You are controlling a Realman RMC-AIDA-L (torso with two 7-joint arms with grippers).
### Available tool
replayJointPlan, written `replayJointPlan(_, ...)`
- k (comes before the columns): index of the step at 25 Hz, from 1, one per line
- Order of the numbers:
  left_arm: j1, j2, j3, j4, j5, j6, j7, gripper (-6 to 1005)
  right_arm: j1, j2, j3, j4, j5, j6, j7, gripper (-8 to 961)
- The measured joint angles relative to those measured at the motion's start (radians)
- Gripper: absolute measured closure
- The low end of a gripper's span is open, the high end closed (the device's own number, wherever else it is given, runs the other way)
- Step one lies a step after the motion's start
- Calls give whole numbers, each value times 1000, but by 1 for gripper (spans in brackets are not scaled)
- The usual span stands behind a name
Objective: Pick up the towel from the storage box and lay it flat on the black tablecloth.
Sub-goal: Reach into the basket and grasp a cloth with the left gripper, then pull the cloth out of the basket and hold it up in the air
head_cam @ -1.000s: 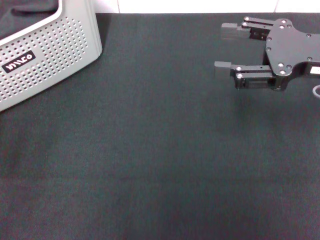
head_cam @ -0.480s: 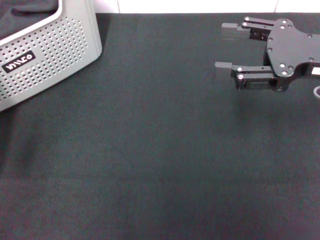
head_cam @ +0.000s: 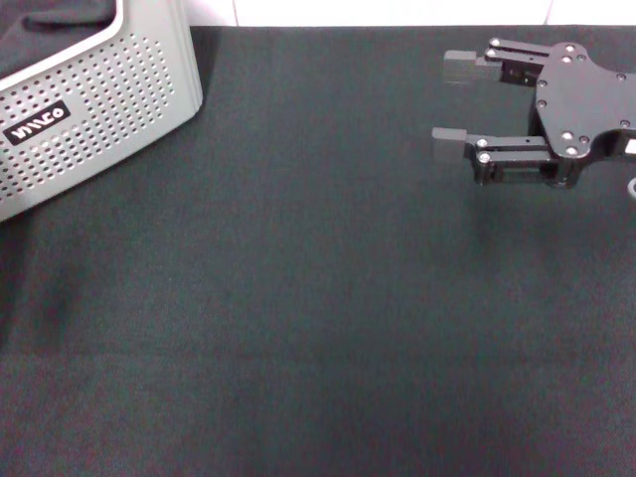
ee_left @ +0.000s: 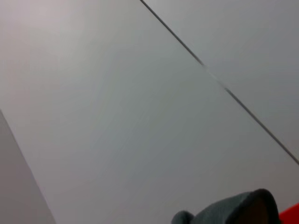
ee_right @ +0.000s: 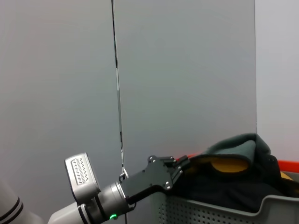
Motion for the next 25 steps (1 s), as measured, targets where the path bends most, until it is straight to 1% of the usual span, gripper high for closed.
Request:
replayJointPlan(2, 3, 0, -2, 0, -1, -6, 2, 935, 0, 0, -1, 0, 6, -2, 0, 223)
replayJointPlan(8, 12, 0, -5, 0, -5, -4, 3, 925, -2, 0, -1, 3, 8, -11, 0, 225)
replayJointPlan(12, 12, -1, -5, -7, -14, 48, -27, 929, -2, 0, -2, 4, 10, -12, 0, 226)
replayJointPlan(13, 13, -1, -5, -12, -17, 101, -74, 930, -2, 0, -2, 5, 11, -13, 0, 227)
replayJointPlan(15, 13, -1, -4, -14, -19, 145, -124, 948, -9, 0, 0, 10, 19, -24, 1, 228)
replayJointPlan(18, 20, 3, -3, -11, -21, 240, -276, 975, -18, 0, 6, 11, 26, -36, 1, 229)
replayJointPlan(20, 26, 5, -1, -5, -25, 307, -392, 975, -26, 0, 6, 11, 35, -39, 1, 229)
replayJointPlan(21, 26, 5, -1, -5, -25, 307, -392, 976, -29, 0, 6, 11, 38, -41, 1, 230)
replayJointPlan(22, 32, 6, -1, 3, -31, 377, -506, 976, -30, -1, 7, 11, 40, -43, 1, 230)
replayJointPlan(25, 44, 7, 4, 49, -20, 433, -663, 977, -35, -3, 7, 11, 44, -48, 1, 231)
